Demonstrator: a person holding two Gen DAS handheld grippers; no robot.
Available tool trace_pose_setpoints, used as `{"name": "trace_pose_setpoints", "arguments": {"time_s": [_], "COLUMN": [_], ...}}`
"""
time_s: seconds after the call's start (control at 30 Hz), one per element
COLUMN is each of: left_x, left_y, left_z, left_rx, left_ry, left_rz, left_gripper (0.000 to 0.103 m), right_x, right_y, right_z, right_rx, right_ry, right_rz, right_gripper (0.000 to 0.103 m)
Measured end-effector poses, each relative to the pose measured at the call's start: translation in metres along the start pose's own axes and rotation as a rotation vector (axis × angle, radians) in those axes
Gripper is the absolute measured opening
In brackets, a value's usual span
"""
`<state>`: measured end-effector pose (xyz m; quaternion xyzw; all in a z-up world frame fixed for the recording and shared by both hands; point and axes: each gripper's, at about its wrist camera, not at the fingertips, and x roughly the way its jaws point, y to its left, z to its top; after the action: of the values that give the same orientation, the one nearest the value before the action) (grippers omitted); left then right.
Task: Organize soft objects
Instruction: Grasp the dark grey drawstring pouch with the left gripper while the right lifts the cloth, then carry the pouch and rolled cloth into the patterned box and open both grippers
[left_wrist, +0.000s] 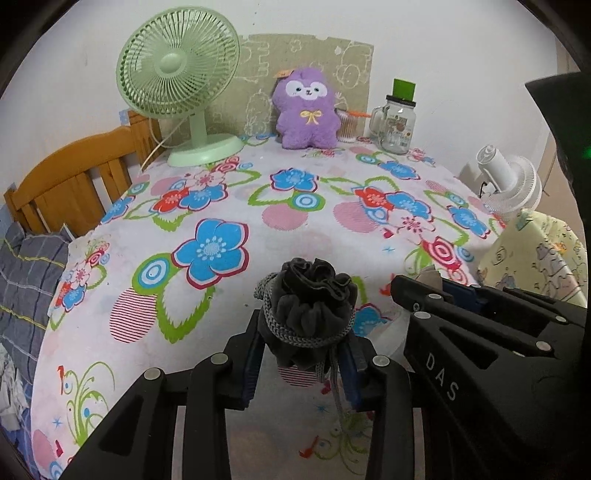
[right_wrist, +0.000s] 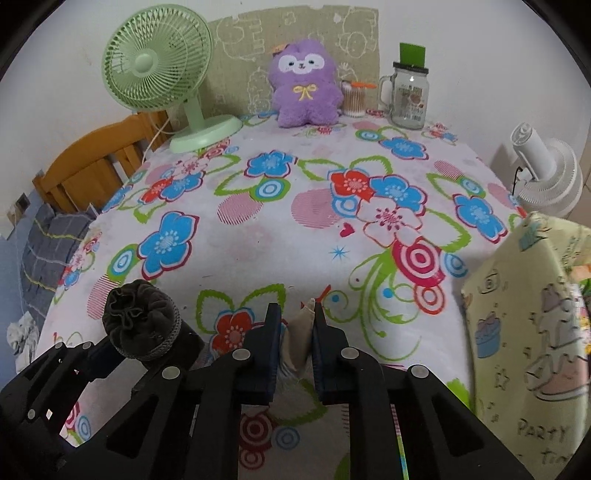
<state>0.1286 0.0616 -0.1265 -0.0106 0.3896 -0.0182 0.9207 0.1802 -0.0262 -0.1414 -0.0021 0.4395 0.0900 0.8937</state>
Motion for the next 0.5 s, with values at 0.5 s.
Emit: {"name": "trace_pose_setpoints", "arguments": {"time_s": [0.5], "left_x": [-0.056], "left_y": [-0.027], "left_z": [0.009], "left_rx": [0.025], "left_ry": [-0.097], "left_rz": [-0.003], "left_gripper": [0.037], "right_x": [-0.067], "right_y": [-0.014], "right_z": [0.001], "right_rx": [-0.009], "right_ry": [-0.105], "right_rz": [-0.007], "right_gripper": [0.017]}}
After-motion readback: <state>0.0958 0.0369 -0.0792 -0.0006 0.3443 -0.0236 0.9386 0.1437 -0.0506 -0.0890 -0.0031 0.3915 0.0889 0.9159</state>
